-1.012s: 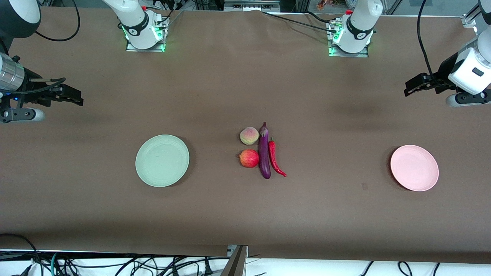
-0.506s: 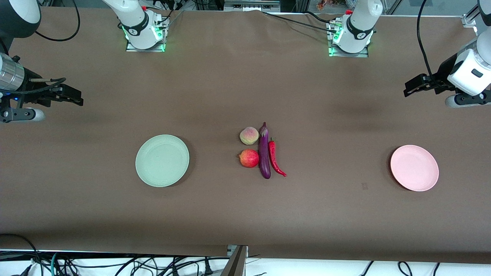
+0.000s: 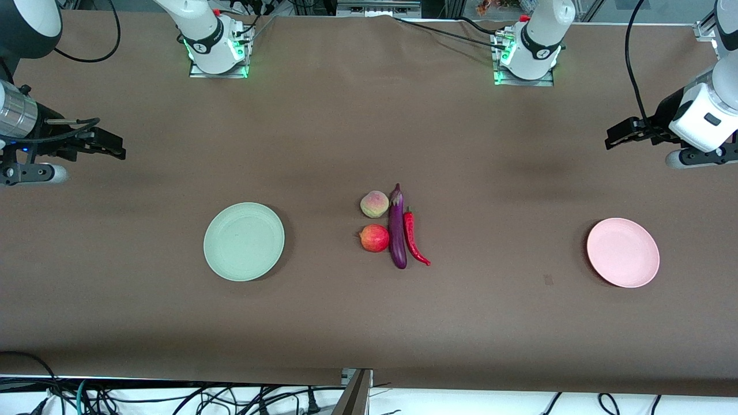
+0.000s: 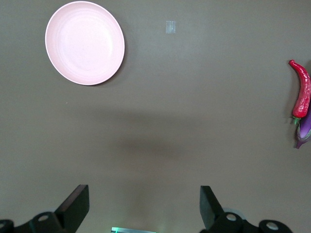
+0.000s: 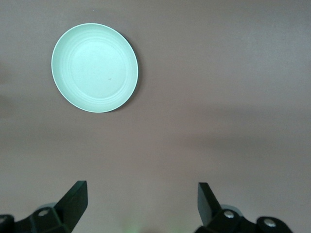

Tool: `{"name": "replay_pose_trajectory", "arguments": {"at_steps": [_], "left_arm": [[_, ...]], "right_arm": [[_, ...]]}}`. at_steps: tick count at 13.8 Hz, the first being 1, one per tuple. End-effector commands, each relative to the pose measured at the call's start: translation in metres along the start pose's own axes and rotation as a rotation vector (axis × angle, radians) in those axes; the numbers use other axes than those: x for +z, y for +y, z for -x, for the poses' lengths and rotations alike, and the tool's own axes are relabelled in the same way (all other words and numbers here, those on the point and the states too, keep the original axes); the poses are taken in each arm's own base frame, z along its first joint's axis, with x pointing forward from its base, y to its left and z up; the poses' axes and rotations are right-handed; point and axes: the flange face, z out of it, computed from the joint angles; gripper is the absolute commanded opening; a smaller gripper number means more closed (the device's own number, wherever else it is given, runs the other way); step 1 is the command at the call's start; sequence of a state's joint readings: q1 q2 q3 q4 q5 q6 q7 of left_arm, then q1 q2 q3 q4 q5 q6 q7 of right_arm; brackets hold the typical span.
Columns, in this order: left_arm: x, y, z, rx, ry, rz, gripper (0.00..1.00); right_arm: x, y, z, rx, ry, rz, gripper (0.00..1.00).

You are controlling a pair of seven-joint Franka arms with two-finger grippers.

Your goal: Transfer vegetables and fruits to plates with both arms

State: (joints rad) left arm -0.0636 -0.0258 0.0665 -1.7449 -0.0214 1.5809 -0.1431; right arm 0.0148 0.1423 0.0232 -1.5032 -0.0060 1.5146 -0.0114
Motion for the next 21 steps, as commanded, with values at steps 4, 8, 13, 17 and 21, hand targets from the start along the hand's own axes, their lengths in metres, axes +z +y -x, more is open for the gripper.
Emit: {"name": "replay_pose_trajectory", "arguments": {"at_steps": [4, 8, 13, 17, 21], "left_arm": [[-0.0013, -0.0007, -0.0048, -0.004, -0.004, 0.032, 1.00], [-0.0034, 0.0010, -0.0046, -0.001, 0.000, 0.033, 1.00], [-0.0035, 0.0016, -0.0046, -0.001, -0.001, 0.046, 1.00], [-0.0026, 0.0008, -0.0045, -0.003, -0.004, 0.046, 1.00], [-0.0005, 0.0007, -0.0044, -0.003, -0.009, 0.046, 1.00]], "right_arm": [[-0.0035, 0.0050, -0.0030, -0.006, 0.007, -0.006, 1.00], [-0.0027, 0.0052, -0.0035, -0.006, 0.005, -0.005, 1.00], [-0.0026, 0.0052, -0.0035, -0.006, 0.005, -0.005, 1.00], [-0.0026, 0.0052, -0.0035, -0.006, 0.005, -0.005, 1.00], [-0.0019, 0.0050, -0.0035, -0.006, 0.004, -0.006, 1.00]]}}
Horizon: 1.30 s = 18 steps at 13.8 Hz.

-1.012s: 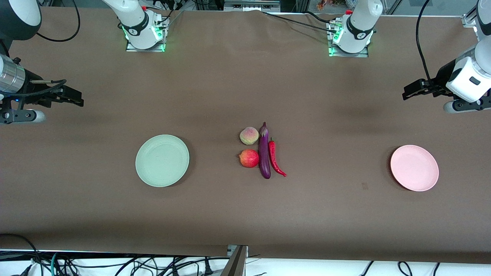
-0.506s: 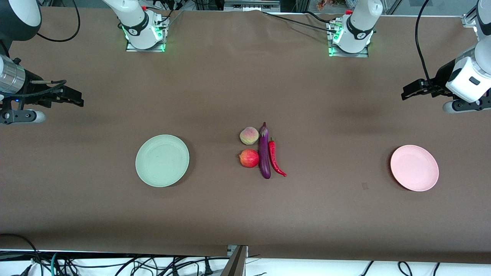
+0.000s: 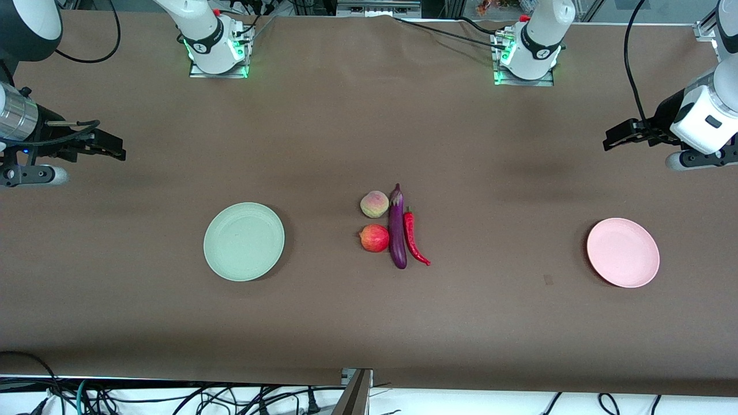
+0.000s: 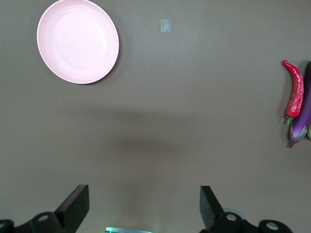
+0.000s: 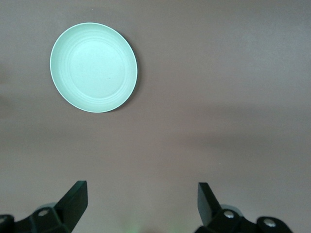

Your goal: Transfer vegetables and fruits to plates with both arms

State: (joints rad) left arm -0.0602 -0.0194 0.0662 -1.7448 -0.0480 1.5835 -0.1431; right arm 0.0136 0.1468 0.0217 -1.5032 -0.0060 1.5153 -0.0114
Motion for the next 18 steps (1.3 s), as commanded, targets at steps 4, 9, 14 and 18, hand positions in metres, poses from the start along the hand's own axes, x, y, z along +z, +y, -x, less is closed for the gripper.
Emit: {"name": "replay_pose_trajectory", "arguments": {"at_steps": [4, 9, 14, 18], "left_arm": [[-0.004, 0.000, -0.002, 0.002, 0.000, 0.017, 1.00], [-0.005, -0.002, -0.004, 0.001, 0.014, 0.009, 1.00], [0.032, 0.034, -0.040, 0.035, 0.037, 0.012, 1.00], [0.069, 0.087, -0.075, -0.016, 0.017, 0.147, 1.00]], "right_arm": [[-0.005, 0.004, -0.002, -0.009, 0.009, -0.003, 1.00], [-0.003, 0.005, -0.004, -0.007, 0.006, -0.005, 1.00], [0.001, 0.004, -0.006, -0.007, 0.001, -0.006, 1.00], [0.026, -0.002, -0.021, -0.015, -0.032, -0.009, 1.00]]}}
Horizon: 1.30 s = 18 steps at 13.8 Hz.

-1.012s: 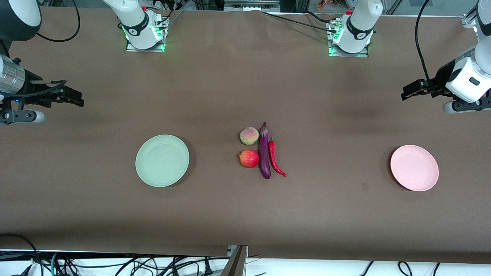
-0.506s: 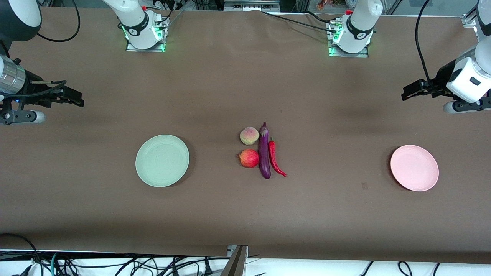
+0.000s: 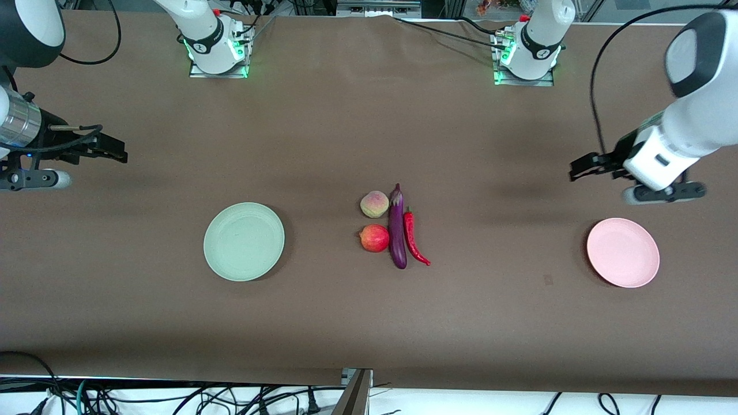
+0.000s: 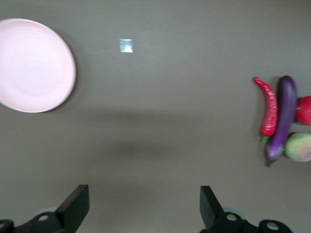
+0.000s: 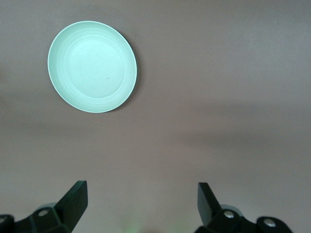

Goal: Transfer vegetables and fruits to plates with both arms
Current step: 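Move the left gripper toward the chili while the right gripper approaches the peach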

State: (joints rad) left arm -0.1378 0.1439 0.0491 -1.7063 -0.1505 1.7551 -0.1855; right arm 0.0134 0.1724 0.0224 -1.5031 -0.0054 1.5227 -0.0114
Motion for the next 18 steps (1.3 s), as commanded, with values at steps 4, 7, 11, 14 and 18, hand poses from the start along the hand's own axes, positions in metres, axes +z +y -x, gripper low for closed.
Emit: {"name": "replay_pose_trajectory", "arguments": {"at_steps": [4, 7, 11, 14, 18], "left_arm": [[0.073, 0.086, -0.035, -0.125, 0.016, 0.078, 1.00], [0.128, 0.144, -0.033, -0.156, 0.036, 0.067, 1.00], [0.205, 0.191, -0.031, -0.235, 0.053, 0.057, 1.00], [0.270, 0.201, -0.035, -0.272, 0.062, 0.046, 1.00], [0.307, 0.244, -0.038, -0.290, 0.100, 0.063, 1.00]], "right_arm": [[0.032, -0.011, -0.025, -0.028, -0.035, -0.035, 1.00], [0.066, -0.019, -0.044, -0.041, -0.071, -0.037, 1.00], [0.102, -0.070, -0.065, -0.100, -0.057, -0.020, 1.00], [0.138, -0.110, -0.085, -0.070, -0.029, -0.020, 1.00], [0.158, -0.174, -0.089, -0.024, 0.021, -0.017, 1.00]]}}
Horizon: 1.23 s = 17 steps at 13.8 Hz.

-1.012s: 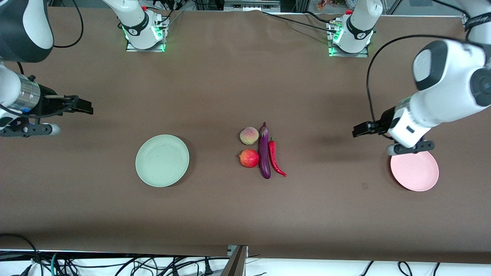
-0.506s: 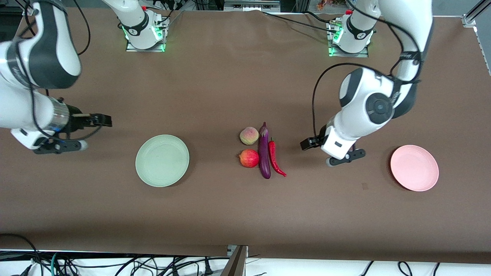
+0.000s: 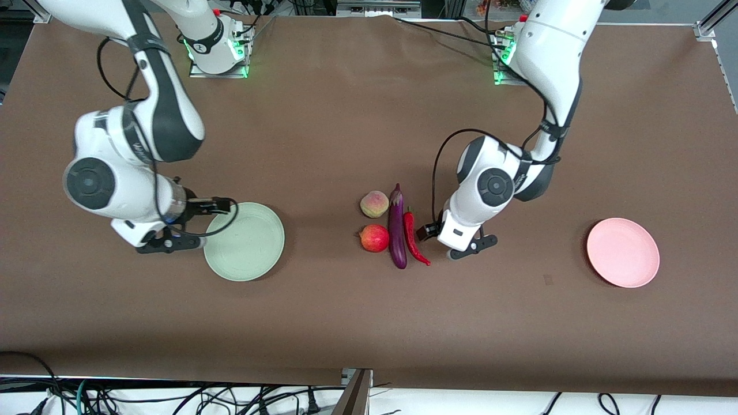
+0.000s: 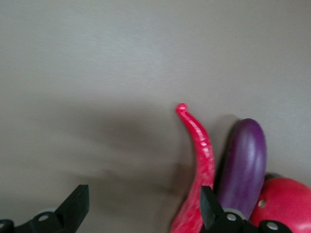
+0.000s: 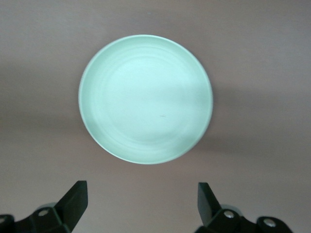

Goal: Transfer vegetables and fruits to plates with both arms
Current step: 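Move the left gripper toward the chili while the right gripper approaches the peach, then grasp the chili with the left gripper while the right gripper grasps the peach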

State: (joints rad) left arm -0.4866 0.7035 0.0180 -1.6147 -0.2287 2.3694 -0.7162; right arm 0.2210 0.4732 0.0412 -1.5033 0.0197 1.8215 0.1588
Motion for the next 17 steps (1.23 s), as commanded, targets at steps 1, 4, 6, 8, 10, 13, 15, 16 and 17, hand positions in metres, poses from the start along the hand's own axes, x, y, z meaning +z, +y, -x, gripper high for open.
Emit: {"name": "replay_pose_trajectory", "arguments": {"at_steps": [1, 4, 6, 8, 10, 13, 15, 16, 17], "left_arm": [[0.015, 0.025, 0.001, -0.034, 0.012, 0.007, 1.00], [0.027, 0.034, -0.008, -0.032, 0.025, 0.019, 1.00], [0.042, 0.038, -0.014, -0.039, 0.038, 0.030, 1.00], [0.048, 0.040, -0.011, -0.045, 0.042, 0.027, 1.00], [0.046, 0.038, -0.014, -0.032, 0.047, 0.025, 0.94], [0.046, 0.038, -0.014, -0.022, 0.049, 0.024, 0.55], [0.046, 0.038, -0.014, -0.022, 0.049, 0.024, 0.36], [0.048, 0.038, -0.013, -0.020, 0.048, 0.020, 0.26], [0.049, 0.037, -0.013, -0.017, 0.049, 0.017, 0.14]], "right_arm": [[0.004, -0.036, -0.004, 0.022, 0.042, -0.013, 1.00], [0.026, -0.071, -0.009, 0.055, 0.046, -0.102, 1.00], [0.037, -0.090, -0.011, 0.056, 0.047, -0.151, 1.00], [0.047, -0.114, -0.009, 0.048, 0.053, -0.169, 1.00], [0.057, -0.146, -0.004, 0.077, 0.073, -0.172, 1.00], [0.074, -0.188, 0.002, 0.046, 0.120, -0.172, 1.00], [0.087, -0.208, 0.006, 0.019, 0.142, -0.171, 1.00], [0.095, -0.221, 0.010, 0.003, 0.143, -0.170, 1.00], [0.100, -0.225, 0.010, 0.001, 0.147, -0.173, 1.00]]}}
